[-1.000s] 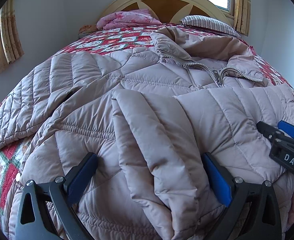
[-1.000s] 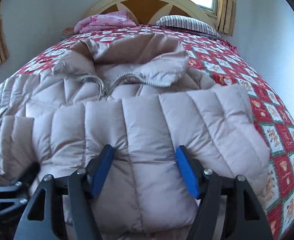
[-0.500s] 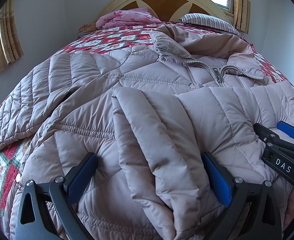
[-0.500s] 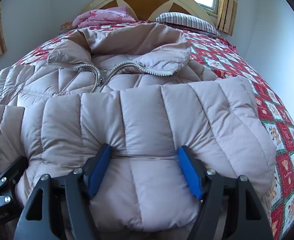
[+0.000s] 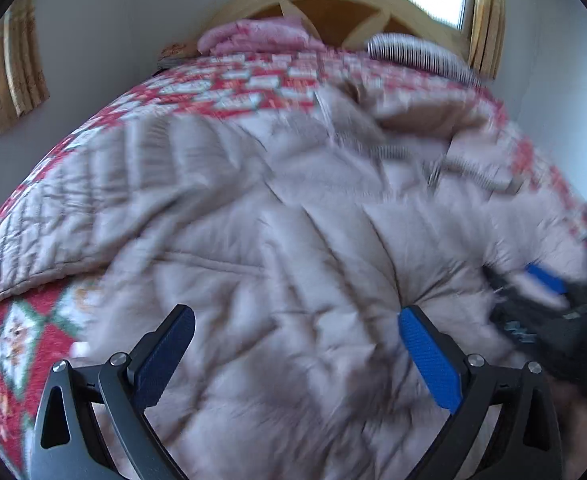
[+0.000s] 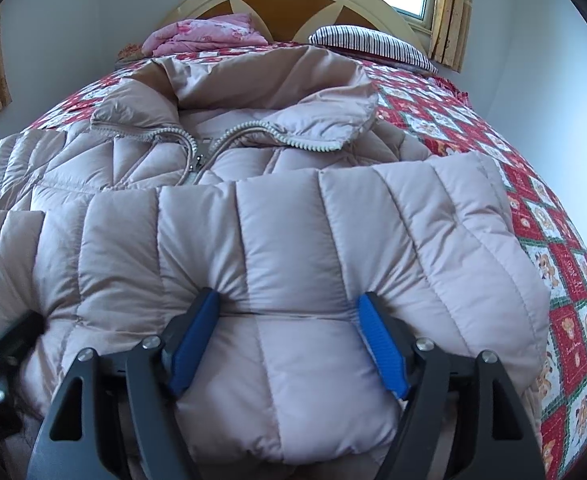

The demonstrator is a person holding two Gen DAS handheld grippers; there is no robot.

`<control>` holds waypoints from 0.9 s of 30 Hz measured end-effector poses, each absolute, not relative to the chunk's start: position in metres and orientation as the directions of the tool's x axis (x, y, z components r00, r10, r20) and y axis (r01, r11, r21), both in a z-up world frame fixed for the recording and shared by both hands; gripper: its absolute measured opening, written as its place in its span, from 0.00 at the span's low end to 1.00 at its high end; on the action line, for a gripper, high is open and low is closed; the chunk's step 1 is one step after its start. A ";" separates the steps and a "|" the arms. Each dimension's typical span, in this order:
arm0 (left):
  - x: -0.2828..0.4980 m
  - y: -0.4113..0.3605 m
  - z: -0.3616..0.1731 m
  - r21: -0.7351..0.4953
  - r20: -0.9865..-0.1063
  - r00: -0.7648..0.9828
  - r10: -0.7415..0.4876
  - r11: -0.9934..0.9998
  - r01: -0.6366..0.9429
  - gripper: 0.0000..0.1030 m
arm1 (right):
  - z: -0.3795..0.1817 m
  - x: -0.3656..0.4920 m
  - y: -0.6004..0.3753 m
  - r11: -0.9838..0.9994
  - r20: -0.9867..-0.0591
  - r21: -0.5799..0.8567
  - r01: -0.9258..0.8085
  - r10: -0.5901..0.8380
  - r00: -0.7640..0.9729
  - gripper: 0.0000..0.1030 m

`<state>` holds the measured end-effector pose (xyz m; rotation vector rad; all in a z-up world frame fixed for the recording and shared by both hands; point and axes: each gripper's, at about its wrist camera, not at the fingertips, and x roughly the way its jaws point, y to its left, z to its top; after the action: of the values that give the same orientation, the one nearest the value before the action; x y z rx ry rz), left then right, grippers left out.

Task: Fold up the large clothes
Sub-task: 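Open the right gripper to release the sleeve onto the jacket front, then grasp the other sleeve cuff with the left gripper and lift it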

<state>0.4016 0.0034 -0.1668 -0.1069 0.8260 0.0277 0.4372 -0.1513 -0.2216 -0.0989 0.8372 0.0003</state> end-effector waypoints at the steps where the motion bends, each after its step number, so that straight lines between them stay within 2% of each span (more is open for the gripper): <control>1: 0.392 0.016 -0.155 -0.106 -0.714 0.700 -0.032 0.992 -0.063 0.99 | -0.222 0.437 -0.151 0.995 -0.742 -0.087 -0.039 -0.039 0.670 0.74; 3: 0.372 0.054 -0.135 -0.119 -0.677 0.736 -0.021 0.989 -0.082 0.99 | -0.221 0.437 -0.151 0.995 -0.741 -0.088 -0.039 -0.039 0.670 0.74; 5: 0.357 0.101 -0.128 -0.100 -0.660 0.750 0.049 0.983 -0.153 0.99 | -0.221 0.437 -0.152 0.995 -0.740 -0.087 -0.038 -0.039 0.671 0.74; 9: 0.343 0.210 -0.145 -0.061 -0.690 0.683 0.241 0.920 -0.387 0.99 | -0.221 0.437 -0.151 0.995 -0.736 -0.096 -0.036 -0.047 0.675 0.75; 11: 0.331 0.273 -0.161 -0.158 -0.718 0.647 0.255 0.846 -0.509 0.99 | -0.221 0.436 -0.150 0.994 -0.733 -0.104 -0.035 -0.053 0.678 0.75; 14: 0.314 0.342 -0.184 -0.371 -0.721 0.663 0.199 0.698 -0.613 0.99 | -0.221 0.435 -0.149 0.993 -0.729 -0.116 -0.032 -0.063 0.682 0.76; 16: 0.302 0.373 -0.200 -0.560 -0.662 0.738 0.130 0.570 -0.602 0.99 | -0.221 0.435 -0.147 0.992 -0.726 -0.125 -0.030 -0.071 0.684 0.76; 19: 0.299 0.395 -0.217 -0.693 -0.595 0.797 0.104 0.436 -0.575 0.99 | -0.220 0.435 -0.146 0.990 -0.723 -0.137 -0.027 -0.081 0.686 0.76; 27: 0.322 0.401 -0.220 -0.657 -0.579 0.798 0.168 0.484 -0.578 0.98 | -0.220 0.433 -0.144 0.989 -0.717 -0.149 -0.024 -0.091 0.691 0.77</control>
<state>0.3221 0.4005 -0.2201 -0.9666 0.4772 0.4760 0.4335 -0.1442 -0.2201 -0.1507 0.8084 -0.0378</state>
